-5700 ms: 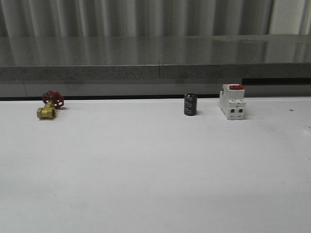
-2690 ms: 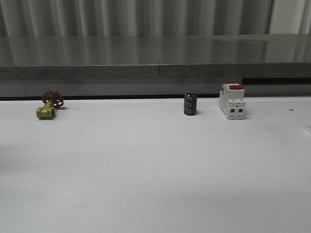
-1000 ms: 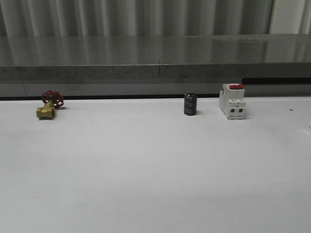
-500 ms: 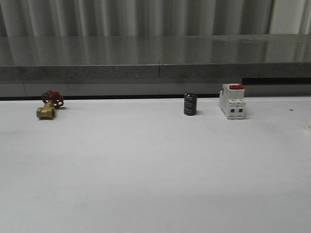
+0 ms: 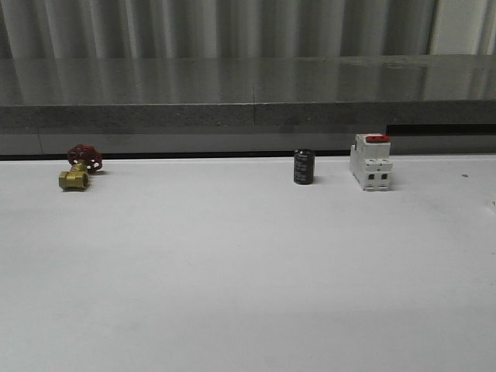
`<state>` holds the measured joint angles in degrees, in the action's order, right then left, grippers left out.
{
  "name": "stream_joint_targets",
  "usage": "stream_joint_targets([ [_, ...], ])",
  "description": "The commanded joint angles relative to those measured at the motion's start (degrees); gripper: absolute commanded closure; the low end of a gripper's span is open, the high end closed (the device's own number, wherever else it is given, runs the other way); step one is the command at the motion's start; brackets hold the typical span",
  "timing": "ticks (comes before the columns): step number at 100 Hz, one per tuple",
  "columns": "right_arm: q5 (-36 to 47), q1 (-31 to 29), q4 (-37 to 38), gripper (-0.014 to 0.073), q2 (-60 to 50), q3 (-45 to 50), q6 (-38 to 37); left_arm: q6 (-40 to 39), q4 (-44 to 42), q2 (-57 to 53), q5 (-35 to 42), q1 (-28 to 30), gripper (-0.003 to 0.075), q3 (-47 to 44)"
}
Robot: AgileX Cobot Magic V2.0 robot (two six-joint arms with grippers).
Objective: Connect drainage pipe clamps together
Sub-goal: 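Grasp the white clamp half by its middle lug with the left gripper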
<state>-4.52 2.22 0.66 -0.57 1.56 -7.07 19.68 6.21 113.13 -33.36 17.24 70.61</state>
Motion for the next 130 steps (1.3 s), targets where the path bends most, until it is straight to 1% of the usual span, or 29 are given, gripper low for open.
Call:
stream_joint_targets([
  [1, 5.0, -0.3, 0.4, 0.0661, -1.1, -0.9, 0.0, -0.1, 1.9, -5.4, -0.1, -1.3, 0.0741, 1.5],
  [14, 5.0, -0.3, 0.4, 0.0661, -1.1, -0.9, 0.0, -0.1, 2.6, -9.6, -2.1, -5.0, 0.0741, 1.5],
  [20, 5.0, -0.3, 0.4, 0.0661, -1.1, -0.9, 0.0, -1.3, 3.6, -11.8, -3.7, -7.1, 0.0741, 1.4],
  [30, 5.0, -0.3, 0.4, 0.0661, -1.1, -0.9, 0.0, -6.1, 3.6, -14.8, -5.5, -11.8, 0.0741, 1.2],
  [36, 5.0, -0.3, 0.4, 0.0661, -1.1, -0.9, 0.0, -10.2, 3.6, -16.0, -6.0, -14.6, 0.0741, 1.1],
  [53, 5.0, -0.3, 0.4, 0.0661, -1.1, -0.9, 0.0, -18.7, 2.9, -15.9, -7.7, -23.9, 0.0741, 1.1],
  [60, 5.0, -0.3, 0.4, 0.0661, -1.1, -0.9, 0.0, -22.5, 1.3, -15.3, -7.1, -28.4, 0.0741, 1.1],
  [72, 5.0, -0.3, 0.4, 0.0661, -1.1, -0.9, 0.0, -30.5, -4.4, -14.3, -4.4, -36.4, 0.0741, 1.1],
  [82, 5.0, -0.3, 0.4, 0.0661, -1.1, -0.9, 0.0, -37.7, -9.9, -12.4, -4.0, -40.9, 0.0741, 1.6],
  [98, 5.0, -0.3, 0.4, 0.0661, -1.1, -0.9, 0.0, -42.5, -13.6, -8.1, -4.2, -44.5, 0.0741, 3.2],
  [117, 5.0, -0.3, 0.4, 0.0661, -1.1, -0.9, 0.0, -43.6, -14.0, -3.9, -4.6, -46.2, 0.0741, 7.4],
  [130, 5.0, -0.3, 0.4, 0.0661, -1.1, -0.9, 0.0, -44.3, -14.2, -3.0, -4.8, -47.0, 0.0741, 8.3],
])
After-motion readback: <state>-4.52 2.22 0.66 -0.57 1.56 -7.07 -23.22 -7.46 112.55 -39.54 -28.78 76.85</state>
